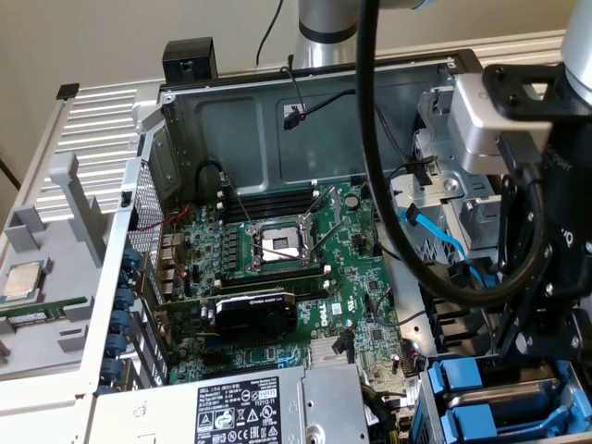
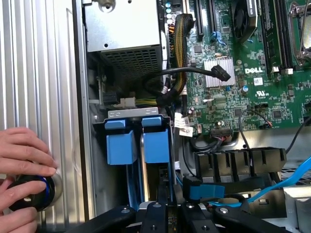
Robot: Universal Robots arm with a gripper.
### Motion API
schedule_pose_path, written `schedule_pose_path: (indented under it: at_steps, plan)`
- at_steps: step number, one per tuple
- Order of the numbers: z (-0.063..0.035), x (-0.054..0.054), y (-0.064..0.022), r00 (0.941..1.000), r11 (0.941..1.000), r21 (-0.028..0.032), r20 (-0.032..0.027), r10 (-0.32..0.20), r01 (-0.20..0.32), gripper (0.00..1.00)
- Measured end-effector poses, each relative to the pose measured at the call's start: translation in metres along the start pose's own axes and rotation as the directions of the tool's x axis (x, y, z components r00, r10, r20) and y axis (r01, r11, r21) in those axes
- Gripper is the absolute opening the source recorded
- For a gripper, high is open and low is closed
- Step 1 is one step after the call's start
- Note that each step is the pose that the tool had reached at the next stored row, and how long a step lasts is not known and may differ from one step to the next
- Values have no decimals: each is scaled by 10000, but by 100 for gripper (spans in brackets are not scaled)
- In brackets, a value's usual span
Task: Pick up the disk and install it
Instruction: 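Insert the first disk wire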
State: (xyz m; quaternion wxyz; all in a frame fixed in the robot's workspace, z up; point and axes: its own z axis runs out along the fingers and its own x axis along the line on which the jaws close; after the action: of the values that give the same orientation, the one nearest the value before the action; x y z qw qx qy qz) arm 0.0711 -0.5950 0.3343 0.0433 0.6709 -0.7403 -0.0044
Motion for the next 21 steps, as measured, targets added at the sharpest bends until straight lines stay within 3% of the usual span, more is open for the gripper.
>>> schedule_pose_path:
  at_steps: [18, 20, 21]
  plan:
    - [19, -2, -2, 10000, 10000, 19, 10, 2, -2, 17]
    - [12, -1, -1, 10000, 10000, 16, 2, 2, -2, 18]
    - [4, 0, 0, 10000, 10000, 17, -2, 3, -3, 25]
